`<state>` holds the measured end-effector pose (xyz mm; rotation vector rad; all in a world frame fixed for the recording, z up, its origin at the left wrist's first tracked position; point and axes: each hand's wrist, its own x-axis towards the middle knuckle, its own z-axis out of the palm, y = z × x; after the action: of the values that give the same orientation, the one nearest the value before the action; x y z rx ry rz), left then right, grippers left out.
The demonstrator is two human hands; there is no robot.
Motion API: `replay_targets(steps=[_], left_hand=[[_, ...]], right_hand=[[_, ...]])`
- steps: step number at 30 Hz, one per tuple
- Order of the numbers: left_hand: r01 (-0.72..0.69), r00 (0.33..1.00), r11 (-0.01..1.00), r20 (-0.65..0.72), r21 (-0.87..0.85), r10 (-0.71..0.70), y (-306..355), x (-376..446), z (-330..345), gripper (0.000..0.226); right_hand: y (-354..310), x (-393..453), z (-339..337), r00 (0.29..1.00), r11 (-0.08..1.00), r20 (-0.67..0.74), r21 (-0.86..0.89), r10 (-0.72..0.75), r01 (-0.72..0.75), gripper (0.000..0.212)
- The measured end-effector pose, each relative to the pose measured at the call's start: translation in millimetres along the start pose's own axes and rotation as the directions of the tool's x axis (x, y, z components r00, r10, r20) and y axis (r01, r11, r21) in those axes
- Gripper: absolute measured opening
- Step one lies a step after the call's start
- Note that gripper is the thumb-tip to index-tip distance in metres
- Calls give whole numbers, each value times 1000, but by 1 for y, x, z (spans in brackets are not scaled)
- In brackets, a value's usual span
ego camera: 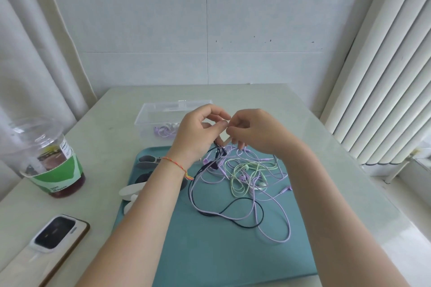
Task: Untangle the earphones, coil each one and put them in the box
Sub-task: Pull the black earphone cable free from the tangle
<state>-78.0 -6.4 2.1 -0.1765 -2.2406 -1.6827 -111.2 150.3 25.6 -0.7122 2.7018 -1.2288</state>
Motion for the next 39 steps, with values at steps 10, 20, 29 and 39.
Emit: replay_targets(steps=[10, 20, 29, 39], left_hand=[[-299, 945, 828, 29, 474, 325, -13, 3, 6, 22], [-239, 939, 795, -77, 557, 336, -14, 5, -1, 11], [273, 829, 953, -471, -131, -302, -8, 8, -9, 21], [101, 987, 975, -102, -199, -123, -4, 4, -3, 21]], right_hand=[[2, 0, -6, 993, 902, -27, 422, 116, -94, 11], [11, 2, -9, 967, 807, 4, 550, 255, -215, 15], [18, 5, -16, 932, 761, -87, 607, 352, -230, 17], [17, 10, -6, 946, 978, -284, -89, 158, -190, 30]])
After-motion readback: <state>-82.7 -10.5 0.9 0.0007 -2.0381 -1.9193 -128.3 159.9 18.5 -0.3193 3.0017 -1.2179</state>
